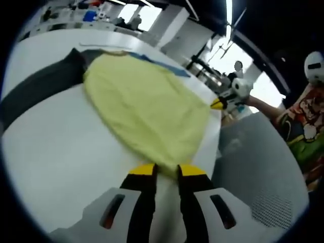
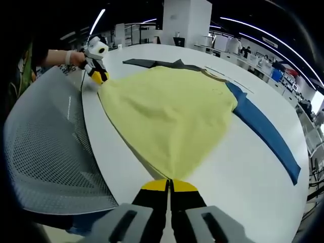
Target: Fold the garment on the visible template until the final outline fits inside the template.
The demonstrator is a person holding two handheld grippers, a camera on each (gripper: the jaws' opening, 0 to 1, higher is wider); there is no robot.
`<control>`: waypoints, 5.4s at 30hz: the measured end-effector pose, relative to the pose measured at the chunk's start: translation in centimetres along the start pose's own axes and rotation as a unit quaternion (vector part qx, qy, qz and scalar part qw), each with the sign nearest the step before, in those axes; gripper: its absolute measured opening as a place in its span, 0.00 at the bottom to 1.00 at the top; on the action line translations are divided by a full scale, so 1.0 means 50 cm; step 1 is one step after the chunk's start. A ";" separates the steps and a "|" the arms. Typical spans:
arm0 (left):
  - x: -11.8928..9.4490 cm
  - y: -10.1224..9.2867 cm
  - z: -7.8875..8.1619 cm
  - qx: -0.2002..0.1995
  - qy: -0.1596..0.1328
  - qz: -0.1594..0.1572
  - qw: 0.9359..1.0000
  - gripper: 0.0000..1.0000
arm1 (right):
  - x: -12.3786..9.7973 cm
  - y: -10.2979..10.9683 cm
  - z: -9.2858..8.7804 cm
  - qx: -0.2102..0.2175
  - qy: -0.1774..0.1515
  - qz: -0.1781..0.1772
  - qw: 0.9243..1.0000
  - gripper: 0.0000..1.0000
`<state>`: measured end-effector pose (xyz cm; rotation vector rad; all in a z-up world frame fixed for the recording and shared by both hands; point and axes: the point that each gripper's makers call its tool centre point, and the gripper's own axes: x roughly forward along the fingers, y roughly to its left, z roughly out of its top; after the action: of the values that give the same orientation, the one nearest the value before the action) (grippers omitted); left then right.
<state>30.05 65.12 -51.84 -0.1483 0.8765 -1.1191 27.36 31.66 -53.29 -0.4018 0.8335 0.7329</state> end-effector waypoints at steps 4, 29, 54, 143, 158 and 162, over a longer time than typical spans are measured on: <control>-0.013 0.010 0.004 -0.006 -0.005 0.000 1.000 0.06 | 0.000 -0.003 -0.002 0.001 0.000 -0.001 1.000 0.00; 0.008 0.011 -0.042 -0.060 0.023 0.035 0.997 0.00 | -0.001 0.010 -0.006 0.001 0.002 0.001 1.000 0.00; -0.019 0.013 0.000 0.008 -0.044 0.058 0.997 0.52 | -0.027 -0.024 0.031 0.101 -0.079 -0.015 0.992 0.60; -0.150 0.043 0.046 0.005 -0.162 0.183 0.970 0.85 | -0.068 -0.670 -0.128 0.594 -0.274 -0.315 0.688 0.15; -0.156 0.041 0.034 0.000 -0.164 0.189 0.968 0.83 | -0.084 -0.666 -0.134 0.590 -0.275 -0.324 0.686 0.00; -0.157 0.041 0.035 0.000 -0.168 0.189 0.968 0.82 | -0.095 -0.676 -0.123 0.584 -0.282 -0.320 0.690 0.00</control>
<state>31.53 72.04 -47.48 -0.1570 0.5699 -0.7101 46.43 2.72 -51.93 0.6734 0.3671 -0.4206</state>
